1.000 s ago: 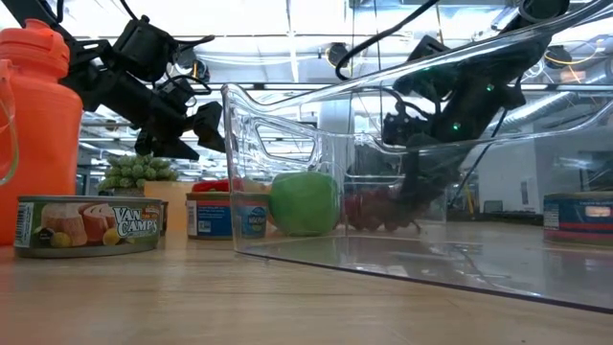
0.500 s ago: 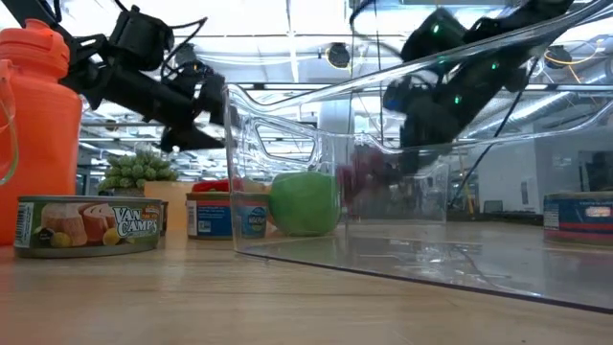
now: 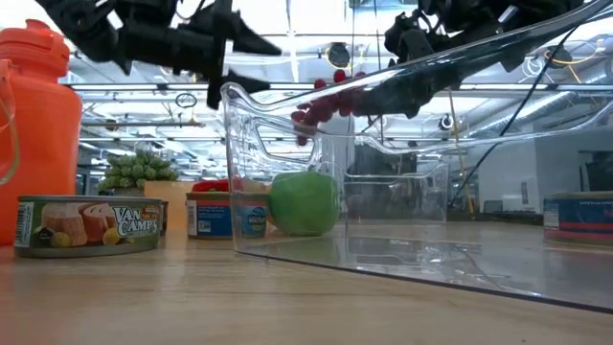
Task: Pick & Place Food Item
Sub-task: Put the grapes into the orange bin
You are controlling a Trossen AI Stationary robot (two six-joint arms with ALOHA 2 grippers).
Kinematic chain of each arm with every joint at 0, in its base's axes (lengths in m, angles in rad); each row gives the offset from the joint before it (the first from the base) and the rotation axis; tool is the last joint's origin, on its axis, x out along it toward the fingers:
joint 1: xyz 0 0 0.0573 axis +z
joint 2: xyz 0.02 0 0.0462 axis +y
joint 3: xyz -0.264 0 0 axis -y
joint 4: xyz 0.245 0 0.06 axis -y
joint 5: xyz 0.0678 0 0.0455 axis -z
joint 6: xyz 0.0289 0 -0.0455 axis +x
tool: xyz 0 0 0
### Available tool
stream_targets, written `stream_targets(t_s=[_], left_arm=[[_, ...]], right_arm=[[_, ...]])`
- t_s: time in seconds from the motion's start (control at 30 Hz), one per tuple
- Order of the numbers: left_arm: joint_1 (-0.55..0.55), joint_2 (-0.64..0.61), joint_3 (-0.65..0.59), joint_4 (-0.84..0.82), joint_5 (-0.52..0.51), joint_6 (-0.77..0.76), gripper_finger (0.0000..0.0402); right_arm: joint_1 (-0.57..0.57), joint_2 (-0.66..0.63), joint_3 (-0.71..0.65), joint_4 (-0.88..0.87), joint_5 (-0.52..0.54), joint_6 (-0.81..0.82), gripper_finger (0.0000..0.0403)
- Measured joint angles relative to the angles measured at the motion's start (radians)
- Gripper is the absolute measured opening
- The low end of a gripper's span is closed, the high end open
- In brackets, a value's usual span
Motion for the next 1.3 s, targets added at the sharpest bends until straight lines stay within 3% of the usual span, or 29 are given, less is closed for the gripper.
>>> stream_targets(t_s=[0.2,0.4,0.9,1.3], left_arm=[[-0.086,0.020,0.084,-0.120,0.002,0.132,0.0349],[-0.141,0.095,0.107,-0.120,-0.001,0.251,0.0349],[-0.156,0.320,0.157,-0.028,-0.055,0.317,0.0349],[-0.157,0.337,0.165,-0.009,-0.054,0.355,0.0336]], right_arm=[[0.001,0.003,0.000,0.015,0.000,-0.002,0.0035],[0.011,0.003,0.000,0.032,-0.001,-0.002,0.0035],[0.047,0.113,-0.001,0.179,-0.004,-0.032,0.0035],[0.047,0.151,0.000,0.261,-0.031,-0.062,0.0036]])
